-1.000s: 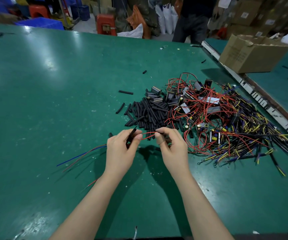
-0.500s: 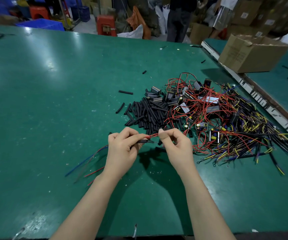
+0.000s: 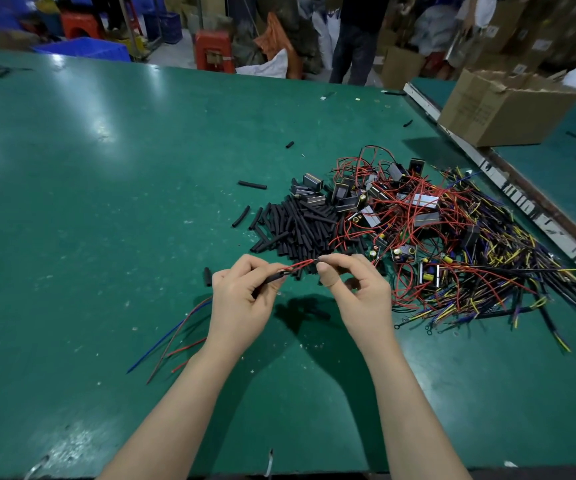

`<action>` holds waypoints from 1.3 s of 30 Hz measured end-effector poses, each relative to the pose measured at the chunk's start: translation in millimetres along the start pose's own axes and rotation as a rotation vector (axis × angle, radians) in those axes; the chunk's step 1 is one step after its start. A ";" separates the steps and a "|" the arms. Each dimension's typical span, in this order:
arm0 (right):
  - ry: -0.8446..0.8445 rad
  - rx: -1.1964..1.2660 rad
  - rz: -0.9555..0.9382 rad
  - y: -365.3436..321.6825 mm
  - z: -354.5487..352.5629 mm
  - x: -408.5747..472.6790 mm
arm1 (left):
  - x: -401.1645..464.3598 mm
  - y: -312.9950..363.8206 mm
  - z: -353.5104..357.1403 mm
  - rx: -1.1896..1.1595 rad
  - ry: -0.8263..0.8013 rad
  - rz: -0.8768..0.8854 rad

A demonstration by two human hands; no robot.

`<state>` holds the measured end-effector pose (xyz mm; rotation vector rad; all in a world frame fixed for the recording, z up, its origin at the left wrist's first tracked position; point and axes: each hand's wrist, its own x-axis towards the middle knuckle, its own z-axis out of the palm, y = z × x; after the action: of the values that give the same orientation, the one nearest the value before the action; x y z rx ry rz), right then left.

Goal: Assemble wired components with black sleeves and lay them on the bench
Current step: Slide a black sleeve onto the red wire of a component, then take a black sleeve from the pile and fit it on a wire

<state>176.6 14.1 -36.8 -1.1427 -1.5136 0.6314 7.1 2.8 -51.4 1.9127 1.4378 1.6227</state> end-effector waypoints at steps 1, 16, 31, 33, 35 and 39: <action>0.012 -0.009 -0.026 0.5 1.3 -0.4 | 0.2 0.1 0.2 -0.003 -0.004 -0.003; -0.286 -0.314 -0.087 6.7 -6.9 -7.6 | 1.5 -1.8 -2.5 0.046 0.039 -0.039; -0.383 -0.636 -0.276 7.8 16.1 44.8 | 13.9 15.1 -21.7 -0.092 0.238 -0.204; -0.194 -0.733 -0.339 1.5 23.8 54.2 | 18.2 17.4 -25.5 -0.126 0.266 -0.219; -0.085 -0.722 -0.323 -11.7 40.5 59.5 | 21.5 19.2 -28.3 -0.155 0.308 -0.253; -0.393 -0.621 -0.222 -33.1 95.8 56.0 | 23.7 14.9 -39.4 -0.138 0.418 -0.321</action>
<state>77.9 68.8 -10.4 -1.3247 -2.2369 0.2351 -21.5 -0.9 -12.5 1.2363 1.6283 1.9685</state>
